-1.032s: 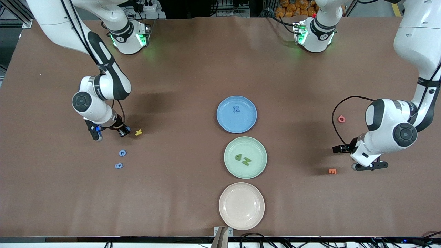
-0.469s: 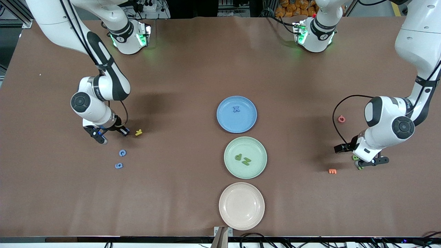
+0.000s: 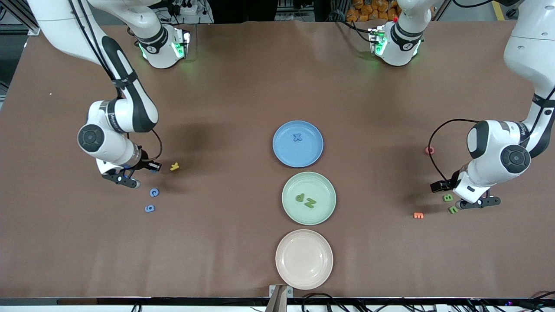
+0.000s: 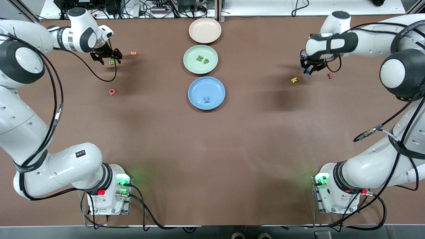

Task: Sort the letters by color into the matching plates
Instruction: 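Grasp the blue E with the right gripper while the left gripper nears B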

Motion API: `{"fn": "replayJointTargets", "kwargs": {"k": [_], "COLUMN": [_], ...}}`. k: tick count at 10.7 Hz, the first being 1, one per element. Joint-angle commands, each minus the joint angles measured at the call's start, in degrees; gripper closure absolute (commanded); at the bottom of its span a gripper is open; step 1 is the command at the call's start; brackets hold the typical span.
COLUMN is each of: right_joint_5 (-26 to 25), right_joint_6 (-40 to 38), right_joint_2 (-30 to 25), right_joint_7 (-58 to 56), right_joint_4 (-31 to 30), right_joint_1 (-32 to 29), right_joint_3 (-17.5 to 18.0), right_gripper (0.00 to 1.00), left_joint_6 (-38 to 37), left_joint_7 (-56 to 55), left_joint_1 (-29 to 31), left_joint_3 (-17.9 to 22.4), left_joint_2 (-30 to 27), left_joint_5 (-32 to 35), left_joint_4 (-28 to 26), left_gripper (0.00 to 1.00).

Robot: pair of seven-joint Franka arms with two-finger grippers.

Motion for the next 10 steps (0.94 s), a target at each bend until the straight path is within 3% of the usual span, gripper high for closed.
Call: {"fn": "replayJointTargets", "kwargs": {"k": [1, 7, 10], "right_joint_5": [-0.7, -0.4, -0.3], "right_joint_6": [-5.8, -10.7, -12.5], "right_joint_2": [-1.2, -0.2, 1.8], "right_joint_7": [-11.9, -16.1, -17.0], "right_joint_4": [5.2, 11.5, 15.9], "right_joint_1": [0.9, 10.5, 17.2], "right_joint_3": [0.7, 0.8, 0.8], "right_gripper": [0.92, 0.91, 0.91], "left_joint_6": [0.7, 4.3, 5.2], "left_joint_7": [-0.9, -0.2, 0.1], "left_joint_1": [0.8, 2.7, 3.9], "left_joint_3": [-0.2, -0.2, -0.2], "left_joint_2": [0.7, 2.1, 3.5], "left_joint_5": [2.5, 6.1, 6.6], "left_joint_4": [0.1, -0.3, -0.2], "left_gripper": [0.0, 0.02, 0.1]}}
